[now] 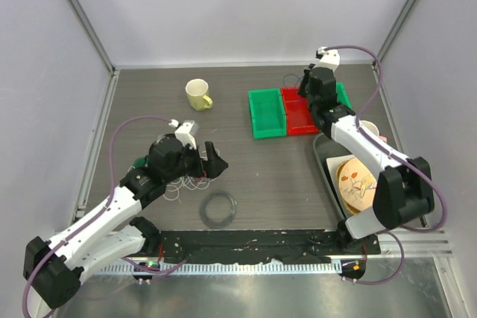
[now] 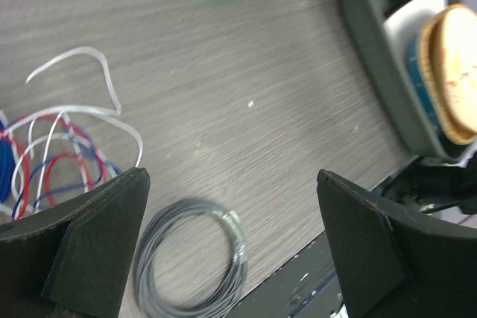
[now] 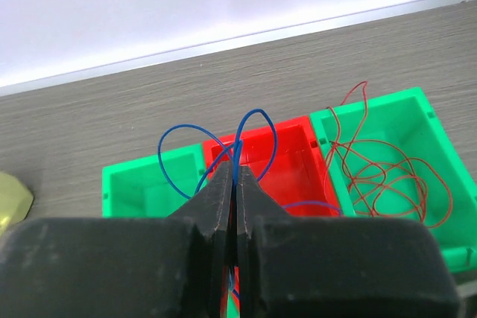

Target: Untangle the cables

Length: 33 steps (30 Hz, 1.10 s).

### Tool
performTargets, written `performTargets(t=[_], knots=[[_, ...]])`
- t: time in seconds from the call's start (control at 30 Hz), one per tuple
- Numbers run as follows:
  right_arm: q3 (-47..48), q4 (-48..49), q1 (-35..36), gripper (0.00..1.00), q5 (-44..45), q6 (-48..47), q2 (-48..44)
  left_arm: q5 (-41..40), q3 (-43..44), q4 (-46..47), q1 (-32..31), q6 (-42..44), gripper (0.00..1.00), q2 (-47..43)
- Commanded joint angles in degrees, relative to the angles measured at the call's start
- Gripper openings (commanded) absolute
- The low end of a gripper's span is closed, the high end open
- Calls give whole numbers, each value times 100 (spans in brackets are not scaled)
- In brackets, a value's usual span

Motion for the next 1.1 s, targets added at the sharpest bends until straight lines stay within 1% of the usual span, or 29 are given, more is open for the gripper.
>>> performTargets(t=[0.0,0.1,0.13,0.33,0.53,0.67,0.73,0.8,0.9,0.93,0.97,1.0,1.03,1.07], knots=[[513,715,-201,1,-271,41,463,-441,-226,-278,-6,-175,100,-155],[610,760,-271,1,-53,200,798,-573,-252,-419,-6,-131,100,-191],[558,768,-280,1,174,200,912,-791,-261,-445,-6,-131,100,-217],[163,751,-297,1,993,367,1167,-951,-261,-472,-6,-114,100,-156],[-215,716,-298,1,747,621,1396,-1320,-147,-577,-6,-166,100,55],[-163,549,-298,2,765,710,1694,-1830,-85,-867,-6,-280,100,91],[-58,408,-298,7,634,701,1835,-1988,-76,-955,-6,-324,100,38],[65,321,-298,9,511,622,1923,-2050,-76,-982,-6,-377,100,3],[258,66,-306,16,449,534,1915,-2103,-76,-1026,-5,-421,100,-67],[294,4,-298,26,440,517,1854,-2172,-76,-1069,3,-439,100,-68],[320,-40,-298,32,414,490,1810,-2217,-68,-1096,3,-456,100,-68],[390,-145,-298,35,361,429,1766,-2243,-67,-1105,3,-483,100,-76],[399,-189,-298,43,265,411,1643,-2217,-59,-1114,3,-483,100,-50],[408,-216,-298,46,168,385,1564,-2182,-59,-1088,3,-483,100,-41]])
